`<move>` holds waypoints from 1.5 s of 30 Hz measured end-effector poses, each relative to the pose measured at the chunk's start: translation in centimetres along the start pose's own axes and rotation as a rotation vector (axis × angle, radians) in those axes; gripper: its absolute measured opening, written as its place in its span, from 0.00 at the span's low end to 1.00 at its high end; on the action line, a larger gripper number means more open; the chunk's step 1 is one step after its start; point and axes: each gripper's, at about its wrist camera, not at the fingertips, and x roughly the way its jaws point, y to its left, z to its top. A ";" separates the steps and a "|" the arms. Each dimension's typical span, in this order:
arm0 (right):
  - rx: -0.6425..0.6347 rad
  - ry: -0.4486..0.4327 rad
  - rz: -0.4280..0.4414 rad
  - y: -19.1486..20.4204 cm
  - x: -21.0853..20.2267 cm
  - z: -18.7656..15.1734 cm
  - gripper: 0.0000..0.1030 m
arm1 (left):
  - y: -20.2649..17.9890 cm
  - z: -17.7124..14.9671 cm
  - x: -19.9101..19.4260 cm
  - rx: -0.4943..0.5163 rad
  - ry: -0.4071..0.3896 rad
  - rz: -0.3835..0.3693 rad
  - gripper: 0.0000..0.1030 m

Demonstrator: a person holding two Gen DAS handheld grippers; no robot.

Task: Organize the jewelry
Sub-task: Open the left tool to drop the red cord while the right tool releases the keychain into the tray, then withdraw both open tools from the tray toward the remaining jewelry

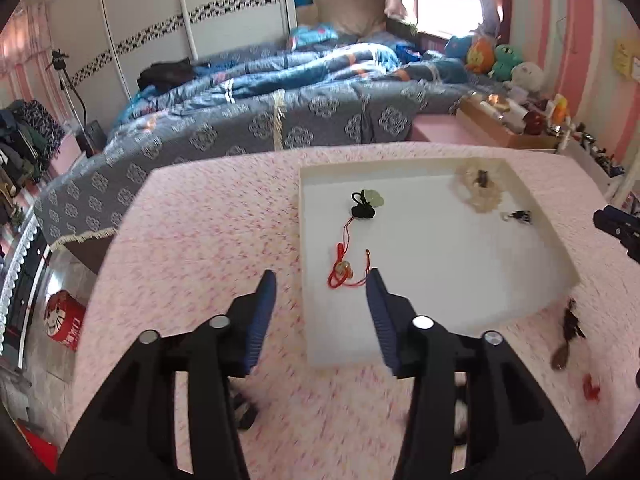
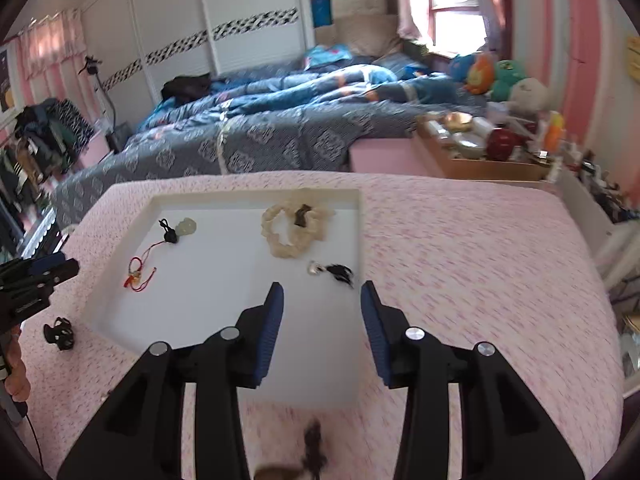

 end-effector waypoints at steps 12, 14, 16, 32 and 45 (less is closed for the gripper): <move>0.092 -0.055 -0.128 -1.8 -10.7 -4.3 0.40 | 5.2 -6.1 -8.4 0.013 -0.081 0.020 0.79; 0.082 -0.042 -0.140 -1.5 -11.1 -5.1 0.40 | 5.9 -7.3 -9.3 0.011 -0.100 0.045 0.82; 0.060 -0.048 -0.162 -1.2 -11.5 -5.8 0.40 | 6.5 -8.5 -10.2 0.000 -0.115 0.058 0.86; 0.025 -0.024 -0.106 -3.5 -10.2 -10.1 0.44 | 5.8 -12.7 -9.2 -0.085 -0.027 0.117 0.89; 0.017 0.028 -0.040 -7.5 -8.1 -12.3 0.44 | 6.1 -13.9 -8.3 -0.239 0.051 0.194 0.89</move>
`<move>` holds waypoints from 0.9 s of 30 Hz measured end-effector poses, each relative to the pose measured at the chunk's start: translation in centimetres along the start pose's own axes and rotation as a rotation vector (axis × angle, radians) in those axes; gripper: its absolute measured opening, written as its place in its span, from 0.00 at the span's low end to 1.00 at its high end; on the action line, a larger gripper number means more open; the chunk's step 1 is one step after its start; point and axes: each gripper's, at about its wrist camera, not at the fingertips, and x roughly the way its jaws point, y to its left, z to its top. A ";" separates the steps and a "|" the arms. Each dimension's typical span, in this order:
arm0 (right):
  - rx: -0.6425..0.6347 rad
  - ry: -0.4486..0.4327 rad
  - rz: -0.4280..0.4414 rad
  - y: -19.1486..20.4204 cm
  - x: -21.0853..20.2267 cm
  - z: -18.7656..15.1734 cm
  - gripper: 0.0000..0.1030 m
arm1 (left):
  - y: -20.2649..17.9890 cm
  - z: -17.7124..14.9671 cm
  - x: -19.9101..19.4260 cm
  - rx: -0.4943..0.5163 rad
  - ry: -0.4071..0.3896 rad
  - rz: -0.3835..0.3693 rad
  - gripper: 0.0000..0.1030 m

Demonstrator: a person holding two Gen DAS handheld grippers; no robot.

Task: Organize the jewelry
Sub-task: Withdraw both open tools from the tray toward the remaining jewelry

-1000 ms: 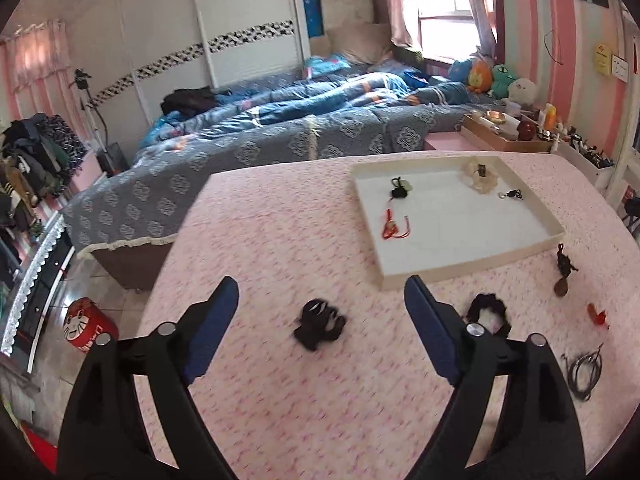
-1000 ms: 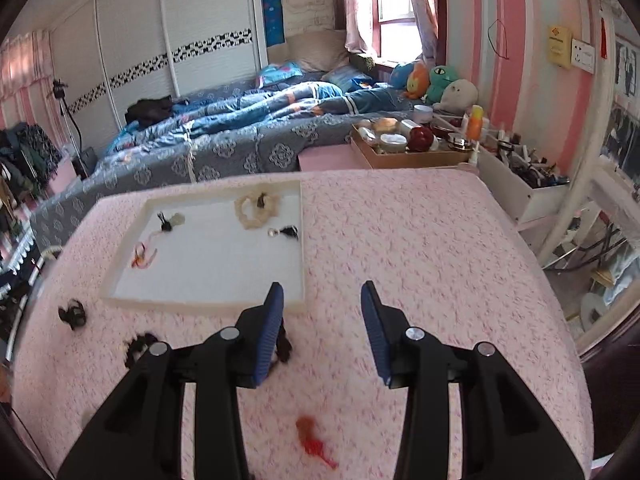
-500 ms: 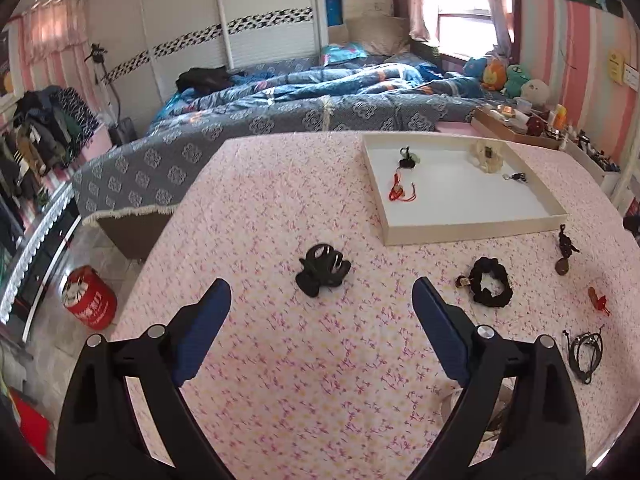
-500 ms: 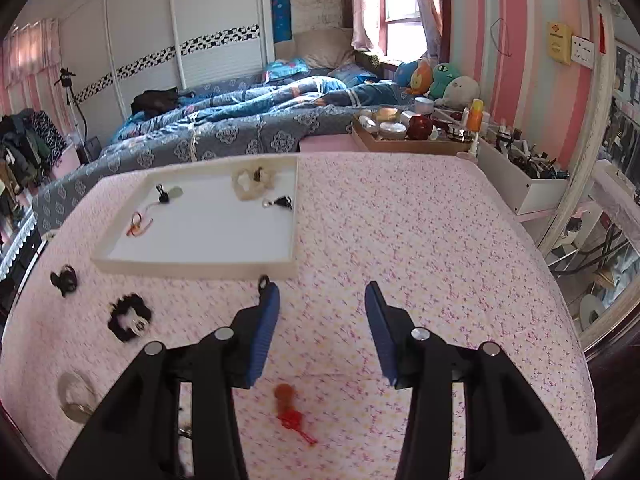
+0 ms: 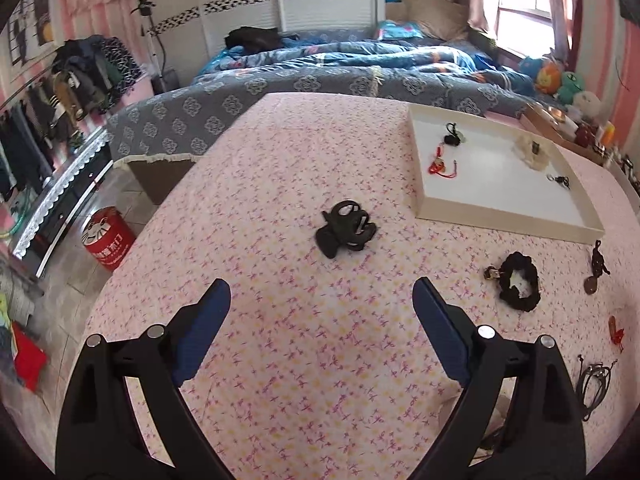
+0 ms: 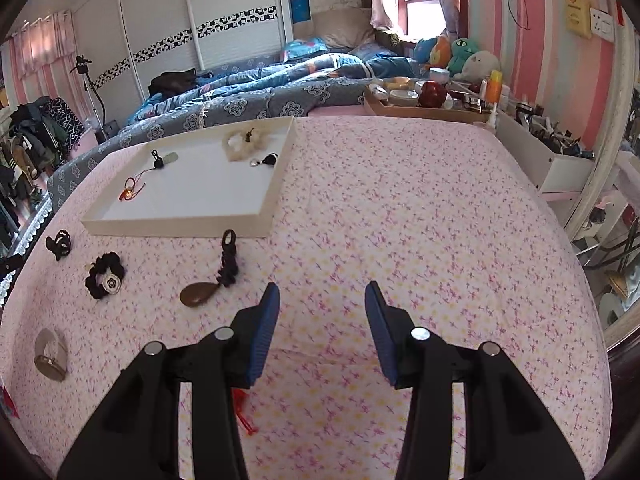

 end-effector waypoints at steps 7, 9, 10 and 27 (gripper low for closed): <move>-0.006 0.019 -0.039 0.0 -0.2 -0.8 0.44 | 2.2 -0.5 1.0 -0.035 0.021 -0.020 0.89; -0.012 0.022 -0.046 0.4 -0.4 -1.3 0.44 | 2.7 -0.5 1.2 -0.042 0.028 -0.022 0.89; -0.013 0.023 -0.050 0.6 -0.5 -1.4 0.44 | 3.0 -0.6 1.4 -0.043 0.038 -0.032 0.89; 0.018 0.055 -0.093 2.6 -2.9 -3.8 0.44 | 5.2 -0.7 0.0 0.028 -0.001 -0.071 0.89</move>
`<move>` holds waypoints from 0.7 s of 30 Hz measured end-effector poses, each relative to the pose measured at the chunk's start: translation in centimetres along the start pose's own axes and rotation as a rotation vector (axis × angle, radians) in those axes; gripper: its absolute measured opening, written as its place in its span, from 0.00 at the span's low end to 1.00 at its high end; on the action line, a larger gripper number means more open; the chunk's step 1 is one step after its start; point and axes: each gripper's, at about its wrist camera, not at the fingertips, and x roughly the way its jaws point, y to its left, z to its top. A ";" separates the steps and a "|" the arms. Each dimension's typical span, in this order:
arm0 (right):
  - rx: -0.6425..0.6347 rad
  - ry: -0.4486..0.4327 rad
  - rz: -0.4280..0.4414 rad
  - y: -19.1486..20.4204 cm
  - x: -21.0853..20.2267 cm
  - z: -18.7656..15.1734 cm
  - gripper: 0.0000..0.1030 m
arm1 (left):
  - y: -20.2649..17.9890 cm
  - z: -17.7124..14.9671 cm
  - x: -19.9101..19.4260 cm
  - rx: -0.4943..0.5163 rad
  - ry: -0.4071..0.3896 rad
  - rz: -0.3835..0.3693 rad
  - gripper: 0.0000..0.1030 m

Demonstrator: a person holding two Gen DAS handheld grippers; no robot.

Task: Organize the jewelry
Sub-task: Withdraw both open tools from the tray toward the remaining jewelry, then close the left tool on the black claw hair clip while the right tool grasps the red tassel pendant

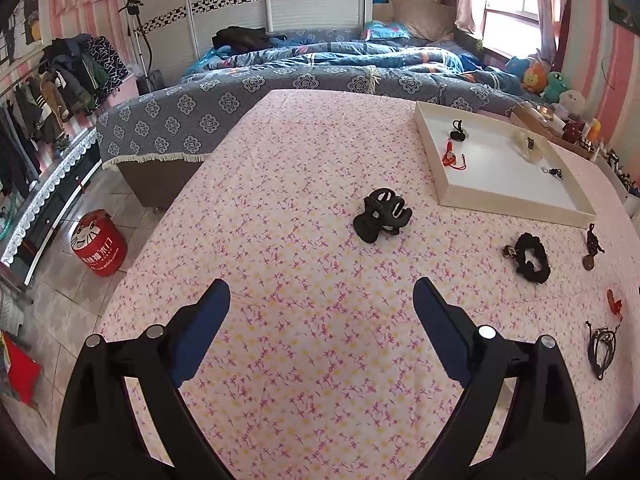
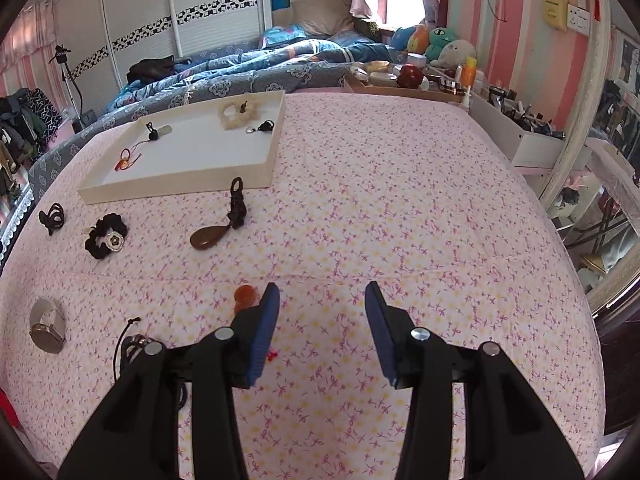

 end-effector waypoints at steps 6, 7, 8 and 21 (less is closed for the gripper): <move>-0.041 0.034 0.021 0.9 1.0 0.2 0.44 | -0.1 2.1 2.2 0.004 0.017 0.002 0.89; -0.043 0.039 0.022 1.0 1.2 0.2 0.44 | -0.2 2.3 2.5 0.008 0.018 -0.003 0.89; -0.044 0.047 0.025 1.1 1.4 0.3 0.44 | -0.4 2.7 2.8 0.013 0.016 -0.011 0.89; -0.049 0.144 0.098 2.3 3.5 -1.5 0.44 | -3.0 5.3 5.4 0.084 -0.005 -0.071 0.89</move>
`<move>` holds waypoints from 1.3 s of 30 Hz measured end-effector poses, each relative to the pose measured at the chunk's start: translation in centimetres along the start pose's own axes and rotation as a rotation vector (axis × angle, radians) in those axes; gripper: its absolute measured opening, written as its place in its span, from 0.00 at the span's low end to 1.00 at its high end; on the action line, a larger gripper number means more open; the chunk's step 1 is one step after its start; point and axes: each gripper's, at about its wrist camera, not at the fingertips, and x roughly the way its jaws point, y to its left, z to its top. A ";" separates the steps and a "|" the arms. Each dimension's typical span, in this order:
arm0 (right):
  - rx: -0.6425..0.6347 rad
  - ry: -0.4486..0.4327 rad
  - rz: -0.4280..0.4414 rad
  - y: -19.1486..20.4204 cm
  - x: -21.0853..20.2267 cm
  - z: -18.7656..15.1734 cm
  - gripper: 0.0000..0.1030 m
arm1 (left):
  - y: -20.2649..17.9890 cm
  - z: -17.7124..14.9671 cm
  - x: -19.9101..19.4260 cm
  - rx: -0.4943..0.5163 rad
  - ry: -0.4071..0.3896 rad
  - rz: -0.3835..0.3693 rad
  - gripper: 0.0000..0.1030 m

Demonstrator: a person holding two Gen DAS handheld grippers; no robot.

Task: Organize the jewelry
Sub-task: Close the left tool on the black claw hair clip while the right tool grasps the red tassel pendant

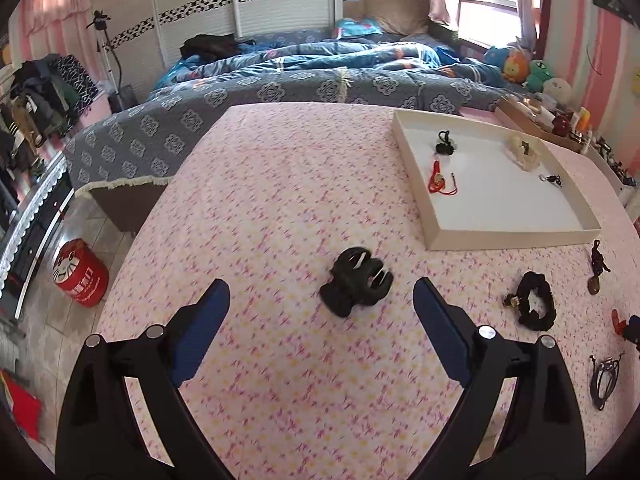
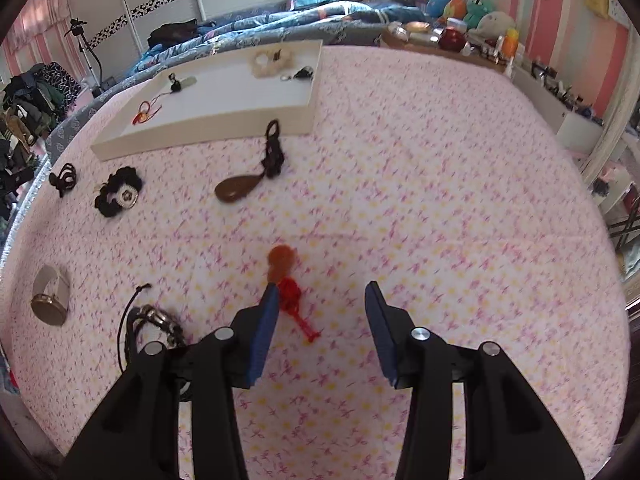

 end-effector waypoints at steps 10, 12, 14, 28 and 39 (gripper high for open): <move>-0.079 0.021 -0.008 1.2 1.5 0.5 0.28 | -1.3 1.1 2.4 0.029 0.022 -0.014 0.89; -0.079 0.020 -0.008 1.0 1.5 0.7 0.16 | -1.5 1.2 3.0 0.042 0.029 -0.011 0.89; -0.086 0.020 -0.014 0.8 1.7 0.9 0.11 | -1.6 1.3 3.6 0.053 0.029 -0.010 0.89; -0.099 -0.017 -0.053 0.3 3.5 4.5 0.08 | -1.6 0.4 7.3 0.077 0.106 -0.041 0.75; -0.090 -0.032 -0.054 0.0 3.8 5.6 0.08 | -1.7 -0.3 8.6 0.087 0.153 -0.086 0.52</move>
